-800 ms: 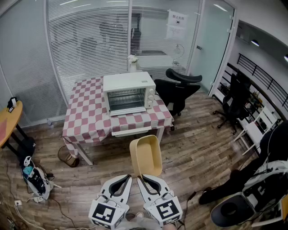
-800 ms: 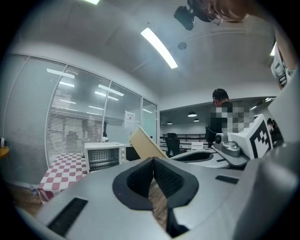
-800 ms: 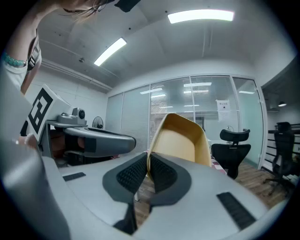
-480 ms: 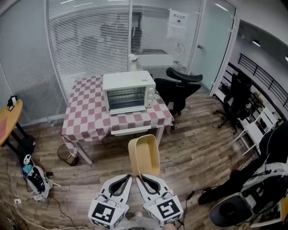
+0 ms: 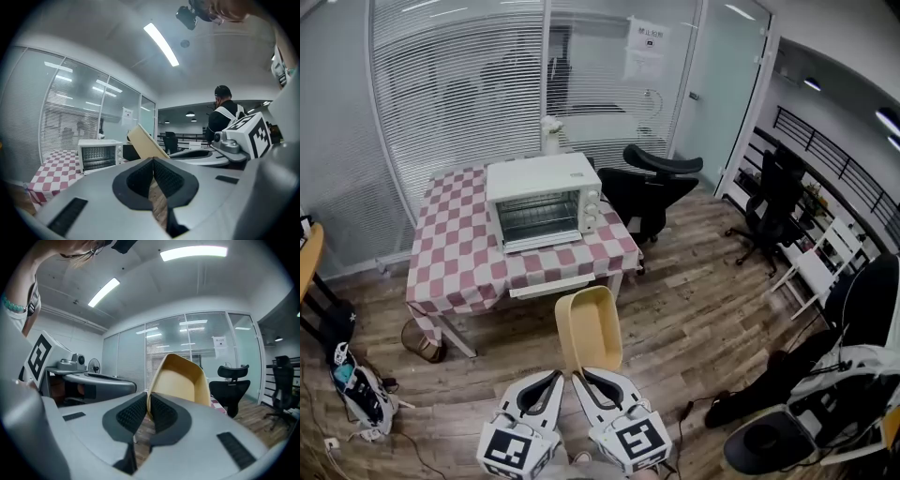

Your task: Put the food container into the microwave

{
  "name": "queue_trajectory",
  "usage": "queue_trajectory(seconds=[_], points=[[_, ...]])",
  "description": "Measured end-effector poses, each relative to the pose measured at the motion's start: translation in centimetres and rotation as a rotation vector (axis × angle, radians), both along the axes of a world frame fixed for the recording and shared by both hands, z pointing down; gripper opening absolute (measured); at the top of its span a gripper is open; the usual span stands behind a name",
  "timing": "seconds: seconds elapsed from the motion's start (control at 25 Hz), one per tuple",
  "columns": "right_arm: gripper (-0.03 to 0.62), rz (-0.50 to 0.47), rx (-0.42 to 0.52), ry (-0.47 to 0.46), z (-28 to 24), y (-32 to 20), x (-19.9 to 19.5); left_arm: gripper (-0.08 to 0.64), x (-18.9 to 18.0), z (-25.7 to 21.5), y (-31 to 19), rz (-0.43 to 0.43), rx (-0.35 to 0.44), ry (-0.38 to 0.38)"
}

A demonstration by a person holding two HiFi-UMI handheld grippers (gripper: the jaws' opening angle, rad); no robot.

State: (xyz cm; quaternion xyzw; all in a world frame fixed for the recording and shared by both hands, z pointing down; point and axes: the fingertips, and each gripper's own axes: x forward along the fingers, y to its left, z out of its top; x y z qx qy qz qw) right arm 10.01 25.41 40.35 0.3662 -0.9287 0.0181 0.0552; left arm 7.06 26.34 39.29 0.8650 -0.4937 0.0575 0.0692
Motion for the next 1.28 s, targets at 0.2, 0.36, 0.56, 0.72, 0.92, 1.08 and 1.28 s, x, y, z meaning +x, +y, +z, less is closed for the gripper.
queue_trajectory(seconds=[0.2,0.36,0.56,0.72,0.92,1.08,1.28], points=[[0.017,0.038,0.027,0.006,-0.7,-5.0,-0.9,0.012,-1.0,-0.8,-5.0,0.034,0.045,0.011],[0.017,0.044,0.048,0.029,-1.3,-9.0,-2.7,0.012,-2.7,-1.6,-9.0,0.053,0.06,-0.013],[0.017,0.055,0.041,0.023,-1.2,-13.1,-5.2,0.012,-5.2,-1.8,-13.4,0.06,0.063,-0.003],[0.017,0.056,0.007,0.037,-0.7,-15.4,-6.7,0.012,-6.4,-1.3,-15.8,0.084,0.03,-0.003],[0.017,0.073,0.004,0.035,-0.1,-17.8,-8.3,0.012,-8.0,-0.9,-18.2,0.099,0.023,0.015],[0.017,0.091,0.007,0.039,0.3,-19.0,-9.2,0.012,-8.9,-0.4,-19.2,0.126,0.016,0.015],[0.017,0.114,-0.018,0.058,0.8,-19.9,-9.9,0.012,-9.6,0.0,-20.2,0.151,0.006,0.021]])
